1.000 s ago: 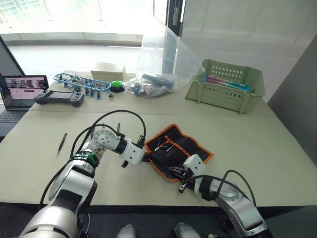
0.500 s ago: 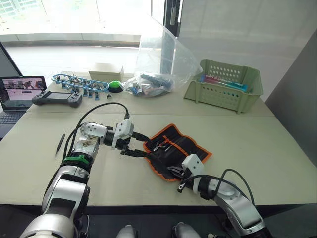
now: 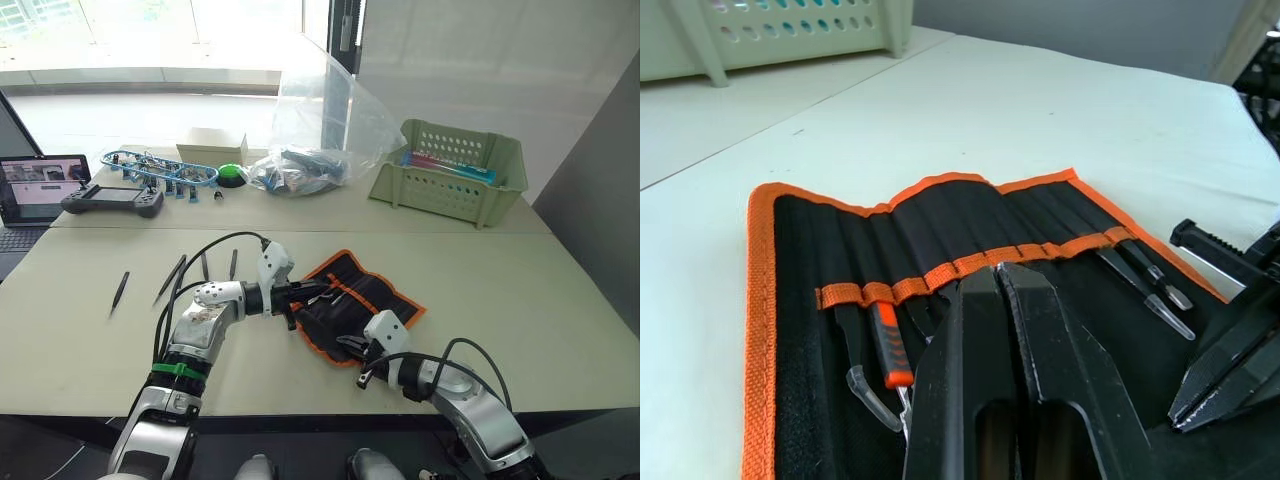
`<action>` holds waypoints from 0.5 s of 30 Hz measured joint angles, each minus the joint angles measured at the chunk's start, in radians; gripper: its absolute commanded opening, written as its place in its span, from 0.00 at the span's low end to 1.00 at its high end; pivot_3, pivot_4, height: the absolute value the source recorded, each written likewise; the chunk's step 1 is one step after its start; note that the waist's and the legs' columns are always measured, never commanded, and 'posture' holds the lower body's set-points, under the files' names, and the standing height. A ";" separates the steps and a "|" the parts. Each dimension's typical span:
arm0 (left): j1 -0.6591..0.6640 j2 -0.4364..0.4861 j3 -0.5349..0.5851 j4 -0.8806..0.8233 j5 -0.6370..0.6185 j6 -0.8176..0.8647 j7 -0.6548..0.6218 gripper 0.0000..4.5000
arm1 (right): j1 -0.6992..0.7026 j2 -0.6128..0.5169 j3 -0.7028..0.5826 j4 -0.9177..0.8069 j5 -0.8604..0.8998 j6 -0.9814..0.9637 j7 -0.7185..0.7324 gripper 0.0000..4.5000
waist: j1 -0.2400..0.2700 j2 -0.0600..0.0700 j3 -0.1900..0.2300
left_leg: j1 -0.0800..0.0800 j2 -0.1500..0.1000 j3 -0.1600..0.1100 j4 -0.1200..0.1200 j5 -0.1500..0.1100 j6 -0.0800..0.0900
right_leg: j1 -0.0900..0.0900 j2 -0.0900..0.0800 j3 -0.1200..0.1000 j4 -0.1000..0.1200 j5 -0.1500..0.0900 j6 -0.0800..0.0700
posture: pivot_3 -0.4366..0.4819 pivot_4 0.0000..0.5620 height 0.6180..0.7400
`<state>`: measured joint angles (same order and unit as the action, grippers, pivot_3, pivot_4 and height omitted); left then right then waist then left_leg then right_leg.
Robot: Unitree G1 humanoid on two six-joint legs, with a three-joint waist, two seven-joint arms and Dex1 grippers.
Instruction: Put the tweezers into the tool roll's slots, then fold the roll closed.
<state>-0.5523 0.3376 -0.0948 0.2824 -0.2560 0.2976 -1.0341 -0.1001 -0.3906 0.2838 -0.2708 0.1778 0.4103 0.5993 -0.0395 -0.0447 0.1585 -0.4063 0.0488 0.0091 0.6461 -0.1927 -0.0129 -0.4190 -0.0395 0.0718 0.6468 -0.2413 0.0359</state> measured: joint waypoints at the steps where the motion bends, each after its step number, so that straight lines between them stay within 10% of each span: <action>1: 0.021 0.003 -0.009 -0.006 0.009 0.009 0.012 0.01 | 0.000 -0.001 0.000 0.000 0.000 0.000 0.000 0.00 | 0.000 0.000 0.000 | 0.000 0.000 0.000 0.000 0.000 0.000 | 0.000 0.000 0.000 0.000 0.000 0.000 | 0.48 0.27 1.00; 15: 0.080 0.014 -0.084 0.081 0.100 -0.122 0.083 0.01 | -0.004 0.006 -0.027 -0.011 0.042 0.041 0.012 0.00 | 0.006 0.002 -0.011 | 0.015 0.000 0.000 -0.002 -0.001 -0.001 | 0.015 0.000 0.000 -0.005 -0.005 -0.008 | 0.48 0.27 1.00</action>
<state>-0.4718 0.3516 -0.1792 0.3630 -0.1562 0.1755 -0.9508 -0.1043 -0.3843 0.2568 -0.2822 0.2195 0.4510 0.6115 -0.0338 -0.0429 0.1474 -0.3908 0.0491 0.0087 0.6439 -0.1932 -0.0136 -0.4036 -0.0399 0.0718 0.6421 -0.2468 0.0274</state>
